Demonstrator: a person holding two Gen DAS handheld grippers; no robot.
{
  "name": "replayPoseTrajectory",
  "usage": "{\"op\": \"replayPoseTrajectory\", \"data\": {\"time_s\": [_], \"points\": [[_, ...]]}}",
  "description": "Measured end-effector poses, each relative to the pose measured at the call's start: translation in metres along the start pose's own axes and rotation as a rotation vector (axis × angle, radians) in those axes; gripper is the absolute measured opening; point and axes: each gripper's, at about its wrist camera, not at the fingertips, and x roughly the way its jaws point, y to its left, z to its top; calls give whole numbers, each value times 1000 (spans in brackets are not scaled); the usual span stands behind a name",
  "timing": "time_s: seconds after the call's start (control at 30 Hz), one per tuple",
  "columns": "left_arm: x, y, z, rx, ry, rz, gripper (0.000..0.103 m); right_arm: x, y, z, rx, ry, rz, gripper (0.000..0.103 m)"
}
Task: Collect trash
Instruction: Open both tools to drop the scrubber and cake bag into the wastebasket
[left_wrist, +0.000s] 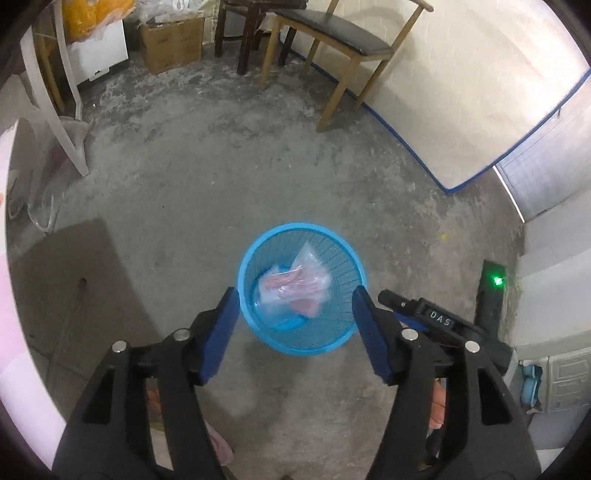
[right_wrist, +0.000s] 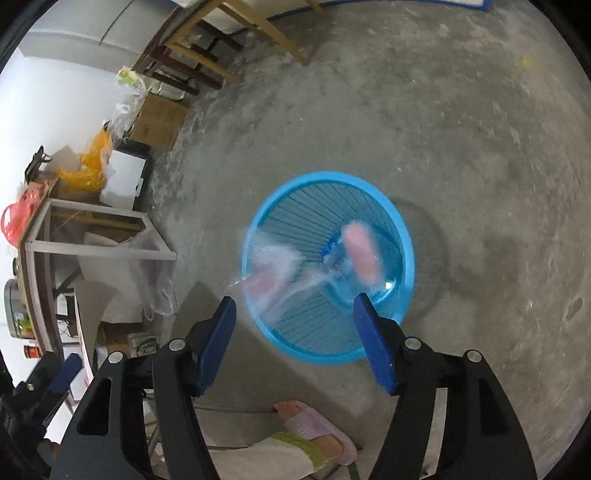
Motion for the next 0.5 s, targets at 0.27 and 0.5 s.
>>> {"op": "replayPoseTrajectory", "data": {"time_s": [0.27, 0.5], "points": [[-45, -4, -10, 16, -67, -27, 64, -29, -11, -20, -19, -47, 17, 64], [-96, -19, -38, 74, -125, -67, 69, -84, 10, -47, -94, -111, 49, 75]]}}
